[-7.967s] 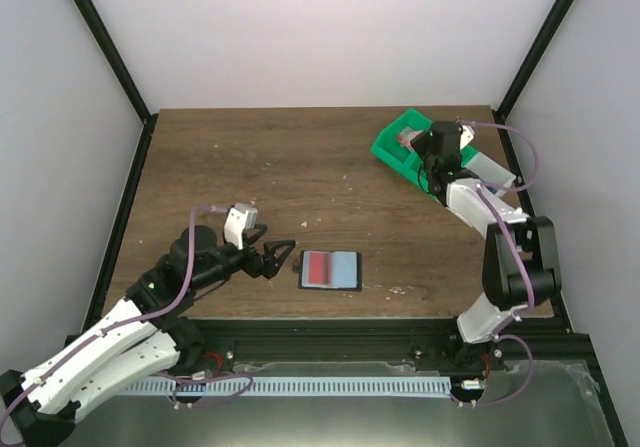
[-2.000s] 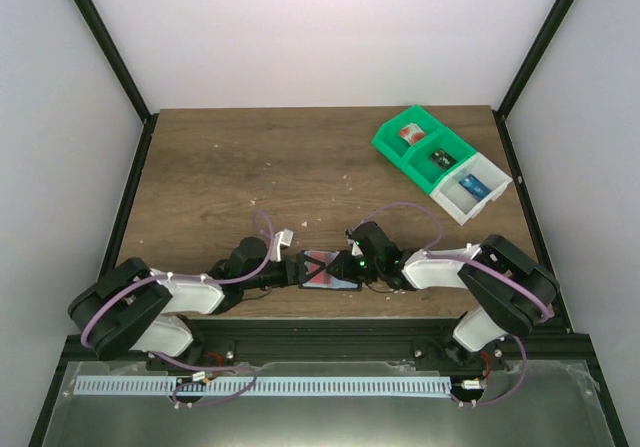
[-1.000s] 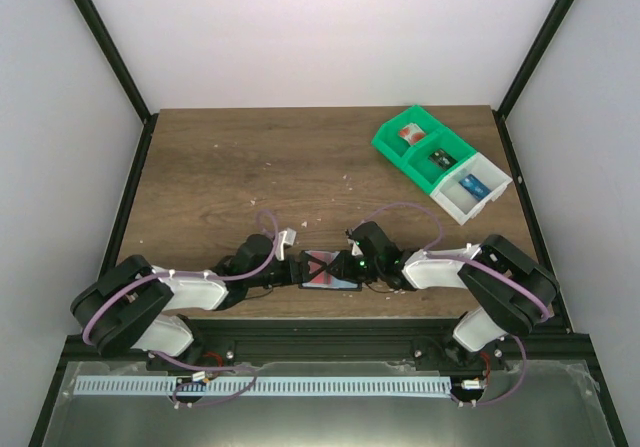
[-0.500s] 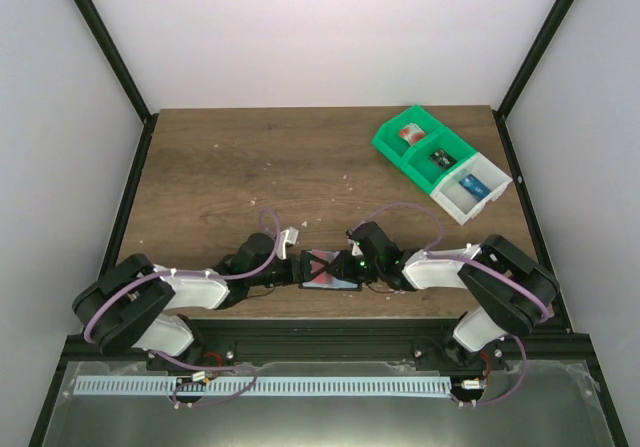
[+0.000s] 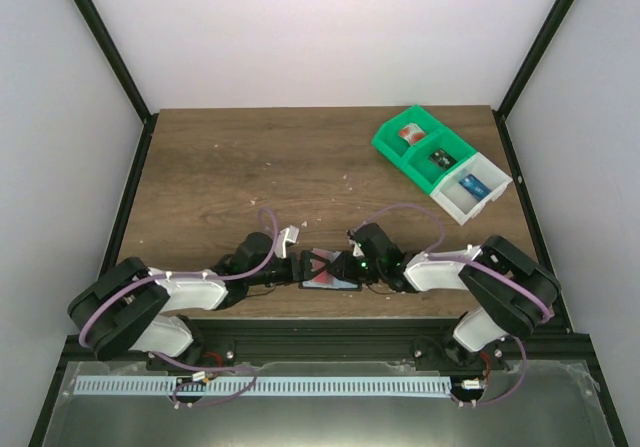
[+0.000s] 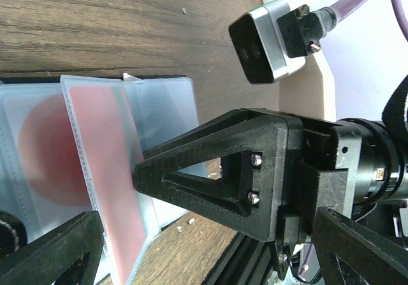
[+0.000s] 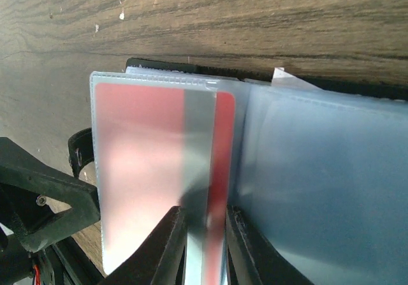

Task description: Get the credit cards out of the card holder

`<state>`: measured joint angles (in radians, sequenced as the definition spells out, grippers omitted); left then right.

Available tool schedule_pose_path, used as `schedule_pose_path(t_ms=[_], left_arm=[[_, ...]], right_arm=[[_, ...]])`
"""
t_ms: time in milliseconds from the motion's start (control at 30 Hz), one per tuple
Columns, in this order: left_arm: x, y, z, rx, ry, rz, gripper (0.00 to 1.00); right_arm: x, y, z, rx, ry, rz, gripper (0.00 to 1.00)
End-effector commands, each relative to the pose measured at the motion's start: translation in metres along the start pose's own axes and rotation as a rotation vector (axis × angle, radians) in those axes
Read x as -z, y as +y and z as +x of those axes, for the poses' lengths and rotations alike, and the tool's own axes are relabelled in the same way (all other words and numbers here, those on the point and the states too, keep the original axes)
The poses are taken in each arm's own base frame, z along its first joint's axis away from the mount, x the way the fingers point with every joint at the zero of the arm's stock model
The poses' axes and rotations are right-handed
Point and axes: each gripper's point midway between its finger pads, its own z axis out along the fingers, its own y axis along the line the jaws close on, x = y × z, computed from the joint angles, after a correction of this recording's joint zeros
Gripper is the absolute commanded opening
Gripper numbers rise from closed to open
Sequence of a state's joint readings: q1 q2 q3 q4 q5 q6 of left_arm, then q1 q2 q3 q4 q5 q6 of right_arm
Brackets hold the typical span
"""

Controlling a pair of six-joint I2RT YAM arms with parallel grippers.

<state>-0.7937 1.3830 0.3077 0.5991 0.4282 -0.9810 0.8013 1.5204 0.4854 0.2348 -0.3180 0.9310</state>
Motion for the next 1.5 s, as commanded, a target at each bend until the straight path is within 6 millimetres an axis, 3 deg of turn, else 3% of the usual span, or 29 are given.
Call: schedule_pose_path(t_ms=[0, 367, 767, 1200, 1467], left_arm=[[0.000, -0.027, -0.009, -0.030, -0.017, 0.077, 0.91], [-0.001, -0.031, -0.007, -0.024, -0.011, 0.090, 0.91], [-0.004, -0.039, -0.006, -0.030, 0.000, 0.105, 0.90], [-0.008, -0.045, -0.006, -0.036, 0.009, 0.113, 0.90], [-0.019, -0.053, -0.002, -0.018, 0.035, 0.139, 0.90]], right_arm=[[0.003, -0.016, 0.013, -0.019, 0.023, 0.050, 0.20], [0.013, -0.008, 0.003, -0.012, -0.038, 0.031, 0.23], [0.024, -0.003, 0.000, -0.007, -0.070, 0.014, 0.12], [0.038, -0.021, -0.001, 0.006, -0.126, 0.092, 0.12], [0.057, -0.023, -0.008, 0.006, -0.207, 0.100, 0.12]])
